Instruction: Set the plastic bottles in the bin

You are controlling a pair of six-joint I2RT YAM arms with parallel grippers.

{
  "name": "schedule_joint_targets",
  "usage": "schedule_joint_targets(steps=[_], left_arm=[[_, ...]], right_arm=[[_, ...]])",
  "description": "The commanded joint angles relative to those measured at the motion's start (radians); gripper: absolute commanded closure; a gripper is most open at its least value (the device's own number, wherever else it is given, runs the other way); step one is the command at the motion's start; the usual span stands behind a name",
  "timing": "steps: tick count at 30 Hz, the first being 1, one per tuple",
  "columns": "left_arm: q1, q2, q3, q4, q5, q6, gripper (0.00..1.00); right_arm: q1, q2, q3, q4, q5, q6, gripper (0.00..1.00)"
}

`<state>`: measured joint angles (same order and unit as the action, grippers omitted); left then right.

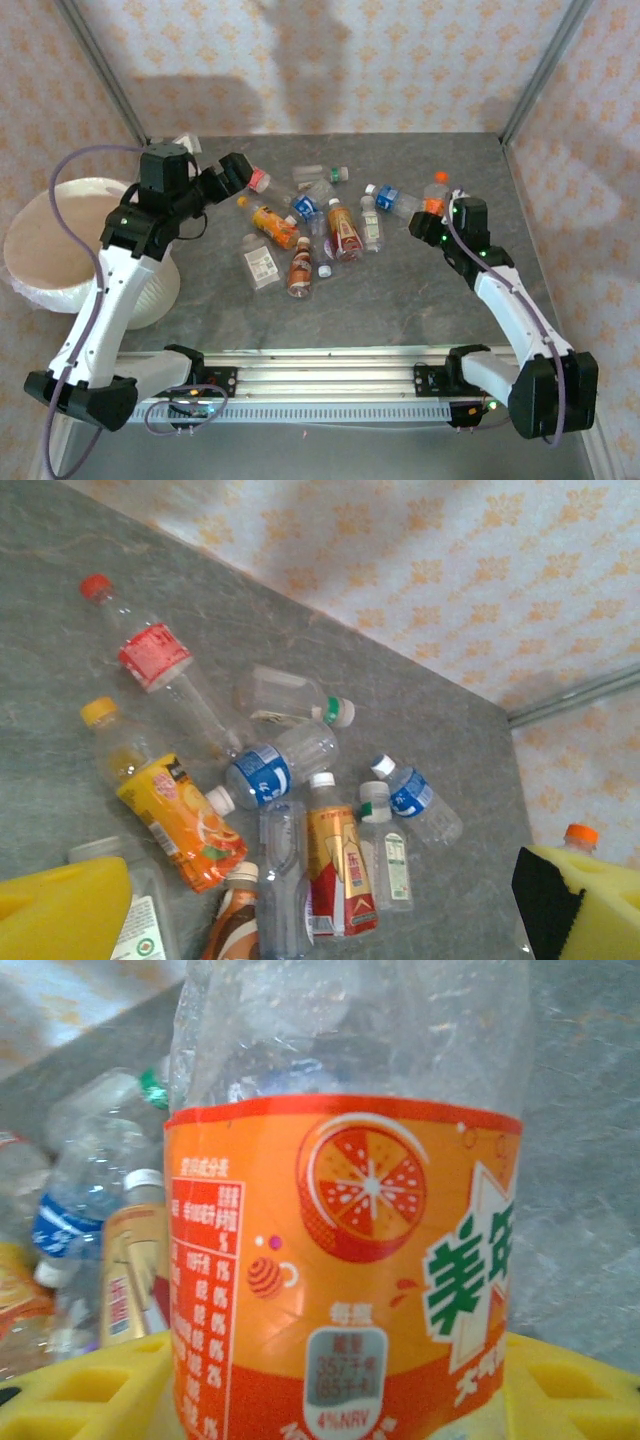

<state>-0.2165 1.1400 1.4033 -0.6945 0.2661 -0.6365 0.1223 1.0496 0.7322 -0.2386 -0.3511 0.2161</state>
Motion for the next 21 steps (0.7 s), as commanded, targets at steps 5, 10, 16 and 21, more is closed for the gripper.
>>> schedule_joint_targets(steps=[5, 10, 16, 21], left_arm=[[-0.015, 0.036, -0.035, 0.182, 0.231, -0.053, 0.0], [-0.05, 0.043, -0.051, 0.226, 0.248, -0.043, 0.0], [-0.087, 0.081, -0.053, 0.267, 0.277, -0.059, 0.0], [-0.151, 0.136, -0.032, 0.286, 0.294, -0.052, 0.0]], right_arm=[[0.078, -0.05, 0.019, 0.096, -0.094, 0.019, 0.66], [0.137, -0.045, 0.065, 0.118, -0.121, 0.014, 0.67], [0.22, -0.021, 0.125, 0.137, -0.189, 0.004, 0.68], [0.301, 0.011, 0.171, 0.144, -0.198, -0.02, 0.69]])
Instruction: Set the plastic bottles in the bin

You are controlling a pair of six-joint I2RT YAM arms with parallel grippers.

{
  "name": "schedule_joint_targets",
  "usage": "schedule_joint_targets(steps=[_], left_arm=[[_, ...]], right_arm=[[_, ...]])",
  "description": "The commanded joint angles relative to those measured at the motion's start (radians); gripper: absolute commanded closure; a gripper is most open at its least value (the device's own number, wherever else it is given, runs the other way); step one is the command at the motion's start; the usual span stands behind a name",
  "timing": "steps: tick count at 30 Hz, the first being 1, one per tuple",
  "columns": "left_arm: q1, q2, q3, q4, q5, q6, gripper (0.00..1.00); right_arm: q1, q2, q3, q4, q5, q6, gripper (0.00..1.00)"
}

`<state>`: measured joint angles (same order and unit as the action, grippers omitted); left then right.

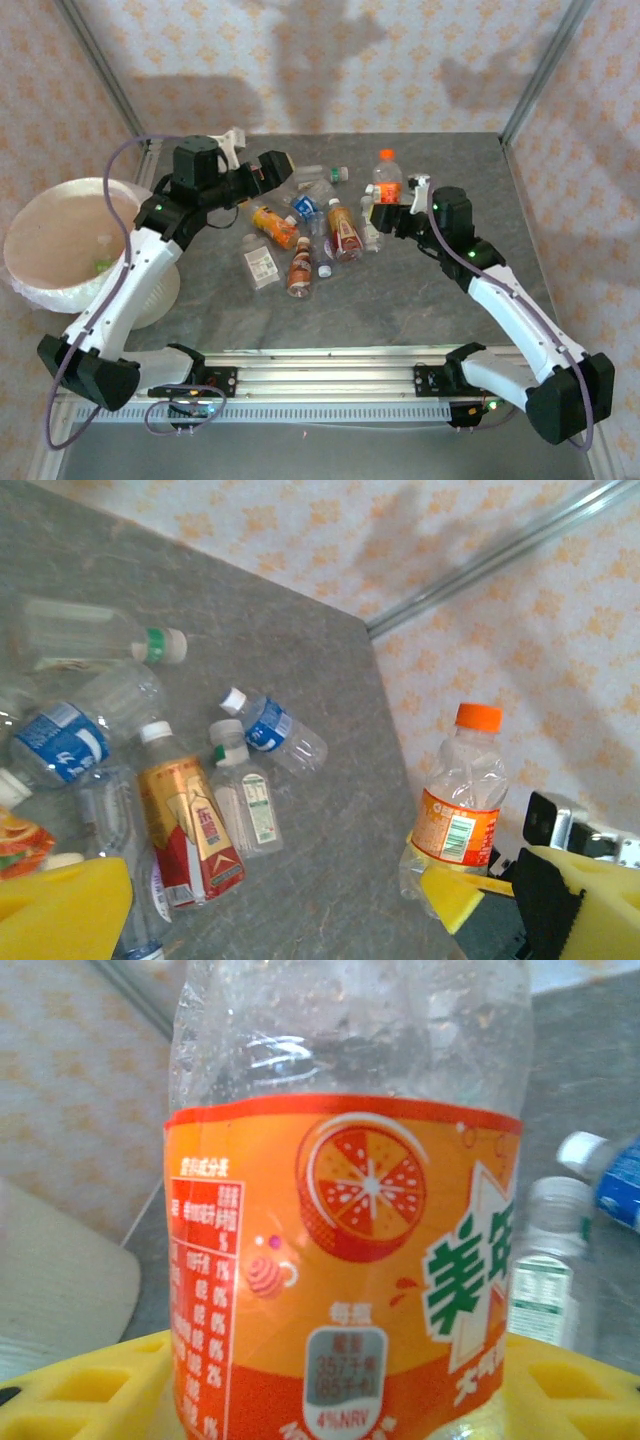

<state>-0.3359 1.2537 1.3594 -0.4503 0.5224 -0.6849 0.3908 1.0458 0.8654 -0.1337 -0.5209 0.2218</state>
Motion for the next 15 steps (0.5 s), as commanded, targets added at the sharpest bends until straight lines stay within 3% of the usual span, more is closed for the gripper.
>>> schedule_joint_targets(steps=[1, 7, 13, 15], left_arm=[[-0.046, 0.037, 0.023, 0.039, 0.037, 0.002, 0.0], [-0.113, 0.105, 0.044, 0.098, 0.06, -0.009, 0.0], [-0.142, 0.18, 0.017, 0.341, 0.169, -0.136, 0.0], [-0.151, 0.2, 0.033, 0.349, 0.169, -0.125, 0.0]], right_arm=[[0.047, 0.023, 0.046, 0.041, -0.031, -0.028, 0.69], [0.121, 0.061, 0.092, 0.05, -0.046, -0.04, 0.7], [0.193, 0.107, 0.142, 0.06, -0.086, -0.057, 0.7], [0.208, 0.126, 0.16, 0.064, -0.093, -0.062, 0.71]])
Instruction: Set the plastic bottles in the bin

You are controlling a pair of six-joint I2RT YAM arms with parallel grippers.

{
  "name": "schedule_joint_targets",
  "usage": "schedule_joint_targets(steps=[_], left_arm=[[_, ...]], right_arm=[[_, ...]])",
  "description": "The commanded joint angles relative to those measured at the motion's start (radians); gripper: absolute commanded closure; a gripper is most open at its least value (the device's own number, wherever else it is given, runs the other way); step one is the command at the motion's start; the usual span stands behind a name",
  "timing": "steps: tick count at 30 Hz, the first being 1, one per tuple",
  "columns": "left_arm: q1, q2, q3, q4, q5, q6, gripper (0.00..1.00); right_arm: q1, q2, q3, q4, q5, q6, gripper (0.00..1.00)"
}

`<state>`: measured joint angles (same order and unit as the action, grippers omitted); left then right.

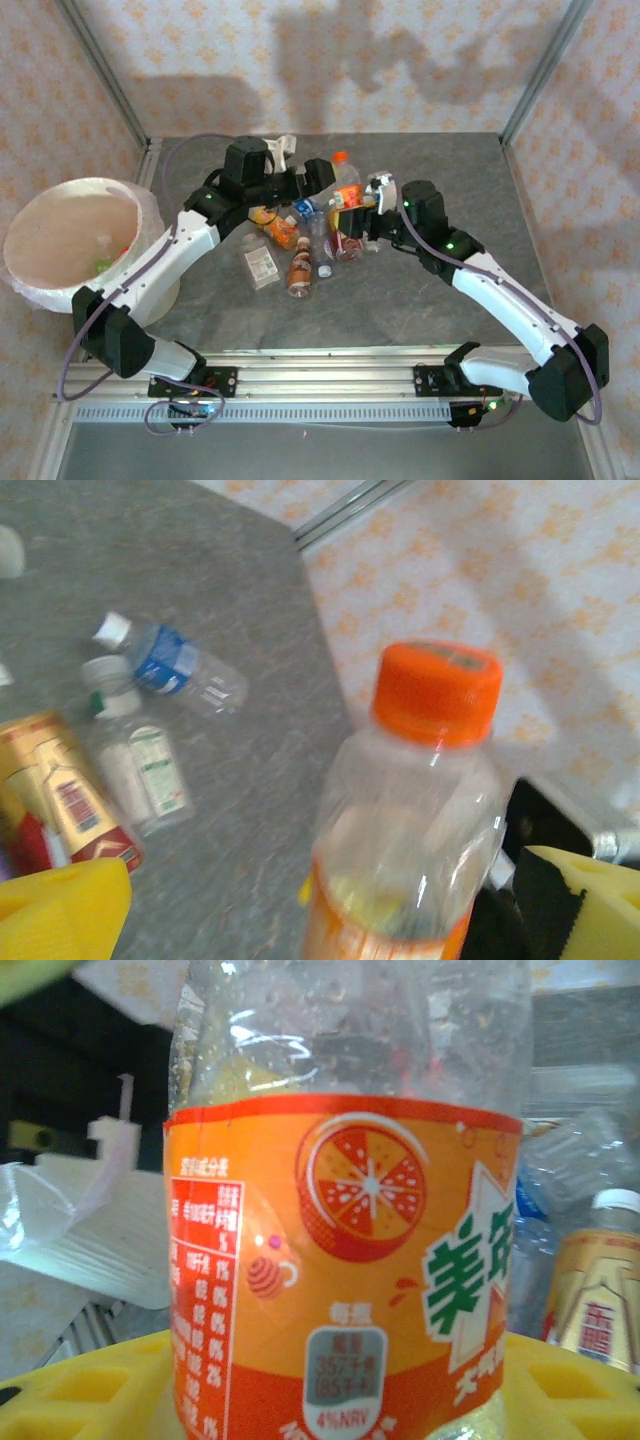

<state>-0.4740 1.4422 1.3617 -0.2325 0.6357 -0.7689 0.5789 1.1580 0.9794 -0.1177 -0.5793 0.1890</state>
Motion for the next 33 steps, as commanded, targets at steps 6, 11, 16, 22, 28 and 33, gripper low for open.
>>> schedule_joint_targets(steps=[6, 11, 16, 22, 28, 33], left_arm=[[-0.029, 0.059, 0.08, 0.102, 0.071, -0.023, 0.0], [-0.031, 0.069, 0.067, 0.133, 0.079, -0.034, 0.05], [-0.031, 0.082, 0.086, 0.118, 0.128, -0.028, 0.24], [-0.032, 0.053, 0.058, 0.035, 0.053, 0.007, 0.42], [-0.032, 0.061, 0.063, 0.016, 0.053, 0.018, 0.5], [-0.033, 0.048, 0.067, -0.023, -0.015, 0.034, 0.52]], right_arm=[[0.038, 0.067, 0.096, 0.06, -0.071, -0.032, 0.71], [0.042, 0.077, 0.107, 0.101, -0.102, -0.008, 0.71], [0.043, 0.075, 0.099, 0.125, -0.079, 0.03, 0.7], [0.043, 0.063, 0.078, 0.135, -0.043, 0.057, 0.69], [0.043, 0.063, 0.065, 0.124, -0.026, 0.069, 0.57], [0.043, 0.07, 0.083, 0.085, -0.008, 0.07, 0.43]])
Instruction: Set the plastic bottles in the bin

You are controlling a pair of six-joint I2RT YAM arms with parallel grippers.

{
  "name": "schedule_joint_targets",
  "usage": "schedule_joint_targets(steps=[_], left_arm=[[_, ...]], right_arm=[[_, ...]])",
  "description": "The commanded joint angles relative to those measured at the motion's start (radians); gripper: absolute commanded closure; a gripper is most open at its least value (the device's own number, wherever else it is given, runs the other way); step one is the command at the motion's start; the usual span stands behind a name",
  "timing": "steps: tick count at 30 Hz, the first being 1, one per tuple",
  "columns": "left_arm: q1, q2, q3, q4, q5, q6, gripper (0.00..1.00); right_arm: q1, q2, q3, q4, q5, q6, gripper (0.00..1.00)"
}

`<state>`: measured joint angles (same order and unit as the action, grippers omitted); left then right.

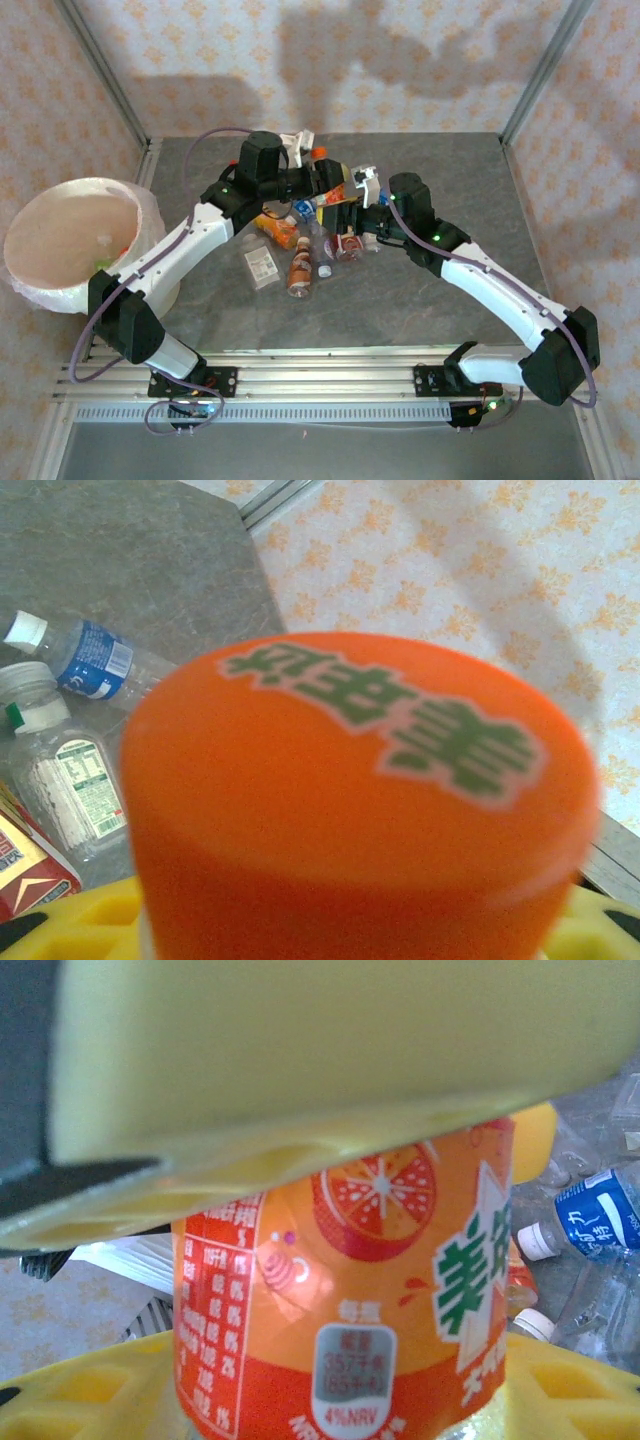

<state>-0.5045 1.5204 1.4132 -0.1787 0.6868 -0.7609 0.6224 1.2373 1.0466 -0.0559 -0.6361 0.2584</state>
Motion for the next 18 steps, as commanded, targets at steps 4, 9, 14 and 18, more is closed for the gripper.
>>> schedule_joint_targets(steps=[4, 9, 14, 18], left_arm=[[-0.002, -0.038, 0.01, -0.077, -0.082, 0.026, 0.53], [-0.002, -0.044, 0.006, -0.09, -0.107, 0.021, 0.53], [-0.002, -0.046, 0.007, -0.092, -0.118, 0.017, 0.53], [-0.001, -0.052, 0.009, -0.108, -0.154, 0.014, 0.53]], right_arm=[[-0.001, -0.01, 0.018, 0.015, 0.061, -0.002, 0.36], [-0.001, -0.024, 0.01, 0.018, 0.073, -0.019, 0.21], [-0.001, -0.048, -0.011, 0.022, 0.114, -0.039, 0.01], [-0.001, -0.077, -0.026, 0.024, 0.13, -0.055, 0.01]])
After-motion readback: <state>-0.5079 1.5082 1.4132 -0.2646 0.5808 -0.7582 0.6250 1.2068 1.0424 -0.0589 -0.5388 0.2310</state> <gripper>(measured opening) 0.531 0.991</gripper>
